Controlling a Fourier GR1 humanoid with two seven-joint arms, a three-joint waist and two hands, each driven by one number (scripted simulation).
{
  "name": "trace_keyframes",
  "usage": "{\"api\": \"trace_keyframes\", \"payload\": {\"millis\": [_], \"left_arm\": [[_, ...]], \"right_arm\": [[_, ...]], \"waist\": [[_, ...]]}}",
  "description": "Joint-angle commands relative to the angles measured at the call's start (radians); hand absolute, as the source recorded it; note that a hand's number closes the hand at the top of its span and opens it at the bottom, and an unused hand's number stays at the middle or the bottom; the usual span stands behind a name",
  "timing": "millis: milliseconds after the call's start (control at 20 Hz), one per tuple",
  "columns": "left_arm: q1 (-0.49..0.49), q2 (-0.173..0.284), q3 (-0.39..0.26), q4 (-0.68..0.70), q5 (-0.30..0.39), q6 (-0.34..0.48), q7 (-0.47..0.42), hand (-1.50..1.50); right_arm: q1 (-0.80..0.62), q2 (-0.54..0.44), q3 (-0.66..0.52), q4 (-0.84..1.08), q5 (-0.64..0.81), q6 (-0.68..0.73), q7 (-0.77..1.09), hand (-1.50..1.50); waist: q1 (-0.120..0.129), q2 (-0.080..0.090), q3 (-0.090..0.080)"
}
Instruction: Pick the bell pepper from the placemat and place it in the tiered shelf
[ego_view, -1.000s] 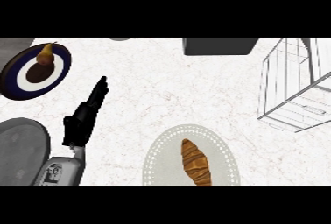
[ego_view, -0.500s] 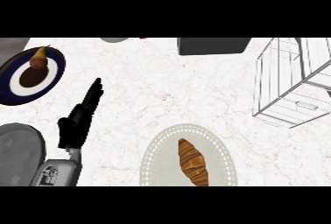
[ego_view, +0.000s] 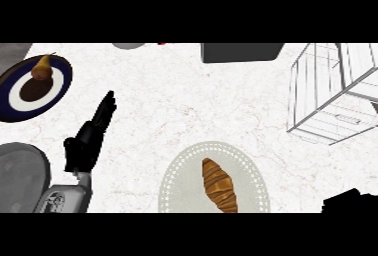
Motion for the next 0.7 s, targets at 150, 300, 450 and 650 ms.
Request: {"api": "trace_keyframes", "payload": {"millis": [150,300,450,650], "left_arm": [[0.017,-0.012,-0.014,0.002,-0.004,0.0,-0.008,0.0],[0.016,-0.018,-0.019,-0.012,-0.002,0.0,0.003,0.0],[0.006,-0.03,-0.034,0.006,-0.021,0.012,-0.005,0.0],[0.034,0.009,-0.01,0.011,0.003,-0.03,-0.029,0.0]], "right_arm": [[-0.025,-0.079,-0.303,0.133,-0.344,0.104,-0.107,1.5],[-0.053,-0.115,-0.445,0.259,-0.487,0.205,-0.169,1.5],[-0.08,-0.144,-0.58,0.42,-0.629,0.352,-0.26,1.5],[-0.13,-0.224,-0.749,0.678,-0.772,0.581,-0.32,1.5]], "waist": [[0.007,-0.002,-0.003],[0.013,-0.008,-0.003],[0.012,-0.008,-0.005],[0.036,-0.009,-0.008]]}}
